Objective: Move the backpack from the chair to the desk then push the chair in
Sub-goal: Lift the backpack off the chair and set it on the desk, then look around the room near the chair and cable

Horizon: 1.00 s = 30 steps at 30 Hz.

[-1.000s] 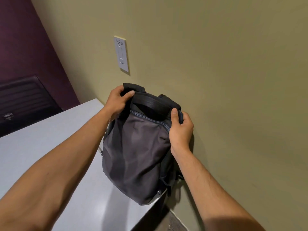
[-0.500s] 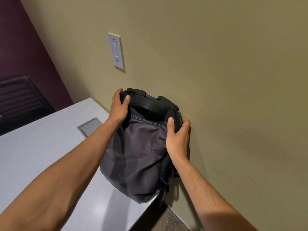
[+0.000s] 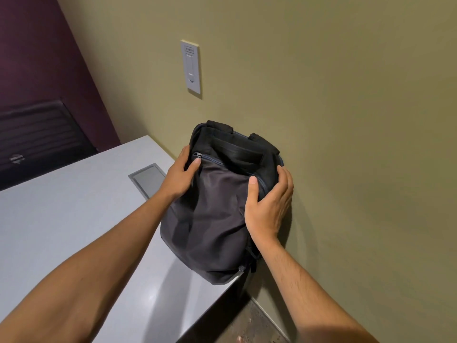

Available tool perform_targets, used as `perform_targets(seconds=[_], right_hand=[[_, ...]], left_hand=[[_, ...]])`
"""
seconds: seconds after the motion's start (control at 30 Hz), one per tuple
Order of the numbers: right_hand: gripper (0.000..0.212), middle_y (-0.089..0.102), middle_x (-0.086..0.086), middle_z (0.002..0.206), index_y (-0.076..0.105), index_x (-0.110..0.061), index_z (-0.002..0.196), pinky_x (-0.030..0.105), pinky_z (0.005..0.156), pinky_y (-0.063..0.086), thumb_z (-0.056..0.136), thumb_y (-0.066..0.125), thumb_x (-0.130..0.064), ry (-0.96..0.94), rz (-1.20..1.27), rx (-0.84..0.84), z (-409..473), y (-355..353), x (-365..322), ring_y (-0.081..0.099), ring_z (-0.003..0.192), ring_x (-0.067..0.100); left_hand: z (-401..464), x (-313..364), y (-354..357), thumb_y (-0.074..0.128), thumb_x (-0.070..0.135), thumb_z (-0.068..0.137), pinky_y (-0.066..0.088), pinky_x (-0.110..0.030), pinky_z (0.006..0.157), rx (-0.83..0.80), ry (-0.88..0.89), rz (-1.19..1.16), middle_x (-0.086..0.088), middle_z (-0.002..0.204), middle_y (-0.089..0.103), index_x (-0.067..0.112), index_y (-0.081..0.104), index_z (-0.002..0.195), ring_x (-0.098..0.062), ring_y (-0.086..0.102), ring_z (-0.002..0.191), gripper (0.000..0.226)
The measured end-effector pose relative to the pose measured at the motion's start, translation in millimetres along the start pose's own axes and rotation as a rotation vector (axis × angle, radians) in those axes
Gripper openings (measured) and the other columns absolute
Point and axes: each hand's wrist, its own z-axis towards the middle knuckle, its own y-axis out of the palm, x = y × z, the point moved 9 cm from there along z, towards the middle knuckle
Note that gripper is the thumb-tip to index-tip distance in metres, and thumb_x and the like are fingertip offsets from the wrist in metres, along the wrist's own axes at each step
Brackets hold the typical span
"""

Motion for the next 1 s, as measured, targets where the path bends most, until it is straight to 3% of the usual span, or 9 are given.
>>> perform_targets(seconds=[0.07,0.17,0.23,0.57,1.0], right_hand=[[0.058,0.046,0.016,0.144,0.043,-0.005,0.138,0.035,0.114,0.031,0.092,0.063,-0.033,-0.187,-0.061,-0.033,-13,7,-19,0.041,0.137,0.028],[0.054,0.048,0.011,0.145,0.044,-0.011,0.139,0.037,0.114,0.032,0.094,0.06,-0.035,-0.28,-0.049,-0.215,-35,34,-32,0.039,0.14,0.024],[0.053,0.048,0.008,0.146,0.045,-0.013,0.14,0.039,0.114,0.032,0.094,0.058,-0.036,-0.281,-0.053,-0.328,-51,52,-35,0.037,0.141,0.022],[0.064,0.032,0.009,0.159,0.034,-0.01,0.15,0.044,0.121,0.021,0.099,0.046,-0.046,-0.48,-0.159,-0.76,-134,134,-75,0.02,0.15,0.024],[0.067,0.019,0.008,0.164,0.025,-0.013,0.153,0.042,0.122,0.009,0.101,0.036,-0.053,-0.711,-0.015,-1.158,-236,206,-144,0.008,0.153,0.023]], left_hand=[[-22,-15,-8,0.043,0.051,0.1,0.026,-0.022,0.106,0.052,-0.041,0.022,0.023,0.149,0.034,0.036,0.027,0.153,0.005,0.033,0.128,0.057],[-52,-50,-22,0.042,0.057,0.098,0.026,-0.04,0.119,0.081,-0.182,0.092,0.004,0.163,0.028,0.03,0.026,0.154,-0.015,0.029,0.146,0.064],[-75,-66,-34,0.039,0.059,0.098,0.022,-0.043,0.12,0.113,-0.24,0.15,0.001,0.164,0.024,0.027,0.026,0.155,-0.022,0.024,0.15,0.067],[-203,-121,-115,0.035,0.053,0.101,0.001,-0.034,0.123,0.248,-0.383,0.362,-0.002,0.166,0.016,0.014,0.026,0.155,-0.016,0.004,0.154,0.067],[-347,-146,-185,0.03,0.056,0.101,-0.003,-0.033,0.123,0.513,-0.687,0.522,-0.001,0.167,0.013,0.014,0.02,0.157,-0.014,-0.001,0.154,0.07]])
